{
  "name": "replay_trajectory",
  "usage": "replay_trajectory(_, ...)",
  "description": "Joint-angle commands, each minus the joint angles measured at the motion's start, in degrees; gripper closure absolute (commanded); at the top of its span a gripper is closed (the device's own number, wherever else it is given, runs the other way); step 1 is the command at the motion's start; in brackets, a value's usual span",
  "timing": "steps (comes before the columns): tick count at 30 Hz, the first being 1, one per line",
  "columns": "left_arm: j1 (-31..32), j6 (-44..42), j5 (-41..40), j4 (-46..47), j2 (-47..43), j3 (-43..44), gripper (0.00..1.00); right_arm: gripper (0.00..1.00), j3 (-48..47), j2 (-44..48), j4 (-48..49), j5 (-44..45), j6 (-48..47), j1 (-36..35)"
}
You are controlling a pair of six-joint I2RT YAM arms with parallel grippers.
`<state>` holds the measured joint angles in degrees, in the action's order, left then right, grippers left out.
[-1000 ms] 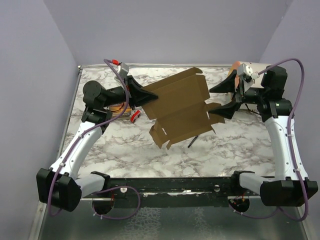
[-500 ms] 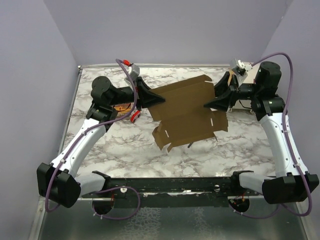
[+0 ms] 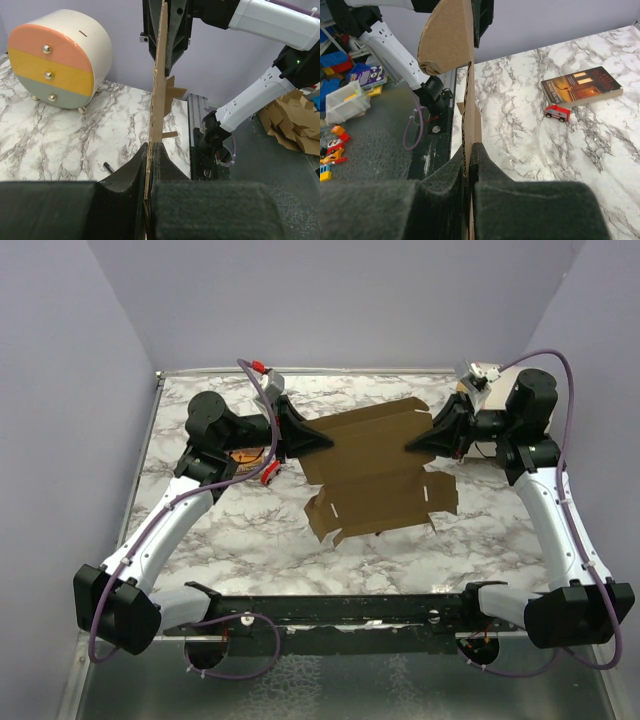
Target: Fold the paper box
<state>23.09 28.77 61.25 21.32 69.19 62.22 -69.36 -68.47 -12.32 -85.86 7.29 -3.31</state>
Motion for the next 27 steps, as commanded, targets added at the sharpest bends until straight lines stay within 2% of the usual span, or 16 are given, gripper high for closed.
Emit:
replay_trajectory(1,0.4,-0.6,-1.1,1.7,-0.4,1.4,1.00,0.99,0.8,1.6,7.0,-3.8,7.3,-0.4)
replay_trajectory(3,0.4,0.2,-1.8,2.6,-1.3,0.7,0.99,0.99,0.9,1.9,11.2,-4.5,12.3,-0.4)
replay_trajectory(4,0.3,0.2,-2.5,2.6,-1.7,0.5,0.94,0.99,0.7,2.0,13.0,-4.8,14.6,-0.3)
replay_trajectory(9,-2.2,1.2,-6.4,3.4,-6.8,-2.1,0.61,0.99,-4.7,1.7,13.4,-6.4,18.6,1.0)
replay_trajectory(13,-9.3,12.0,-6.3,14.2,-12.7,-8.8,0.48,0.99,-7.8,1.4,14.4,-7.7,21.0,2.1)
replay_trajectory(17,-15.8,20.9,-5.1,24.2,-17.9,-16.4,0.42,0.99,-8.5,0.9,20.0,-9.1,26.5,2.7)
replay_trajectory(22,-16.2,23.2,-4.1,30.2,-19.7,-23.3,0.43,0.99,-9.1,-0.1,28.4,-10.1,33.9,2.8)
replay_trajectory(24,-16.2,25.2,-3.9,35.4,-19.2,-25.7,0.43,0.99,-9.2,-0.2,30.3,-10.1,35.8,2.8)
replay_trajectory(27,-15.3,31.0,-2.9,48.8,-16.9,-28.0,0.43,0.99,-9.2,-0.4,30.7,-9.8,36.2,2.8)
